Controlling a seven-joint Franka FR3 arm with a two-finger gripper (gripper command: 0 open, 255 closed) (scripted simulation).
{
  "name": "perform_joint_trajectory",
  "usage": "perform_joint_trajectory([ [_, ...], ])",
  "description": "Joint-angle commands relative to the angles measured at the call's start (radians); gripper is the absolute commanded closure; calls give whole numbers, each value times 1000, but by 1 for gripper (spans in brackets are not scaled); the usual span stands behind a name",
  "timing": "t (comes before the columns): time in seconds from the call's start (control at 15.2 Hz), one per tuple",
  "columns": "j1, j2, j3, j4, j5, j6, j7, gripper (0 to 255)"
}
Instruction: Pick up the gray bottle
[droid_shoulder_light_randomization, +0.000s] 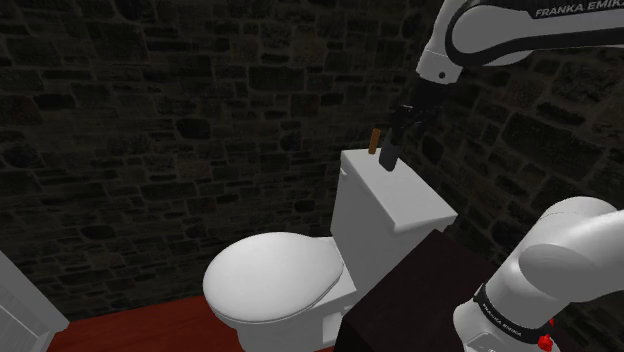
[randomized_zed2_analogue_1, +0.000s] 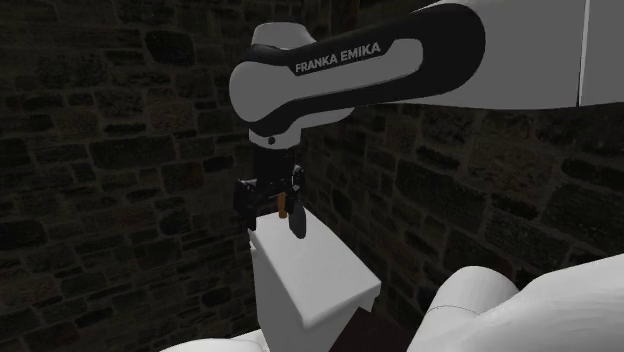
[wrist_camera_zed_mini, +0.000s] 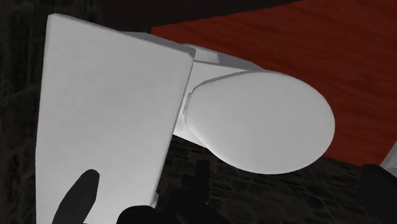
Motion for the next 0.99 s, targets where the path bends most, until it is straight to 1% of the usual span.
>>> perform_joint_trajectory([
  [0.0, -20, 21, -19, -33, -19, 85, -12, 0],
  [0.26, -56, 101, -58, -62, -51, 251, -35, 0],
  [0.53, -89, 201, -100, -67, -73, 416, -58, 0],
  [0.92, -119, 380, -171, -33, -75, 649, -103, 0],
])
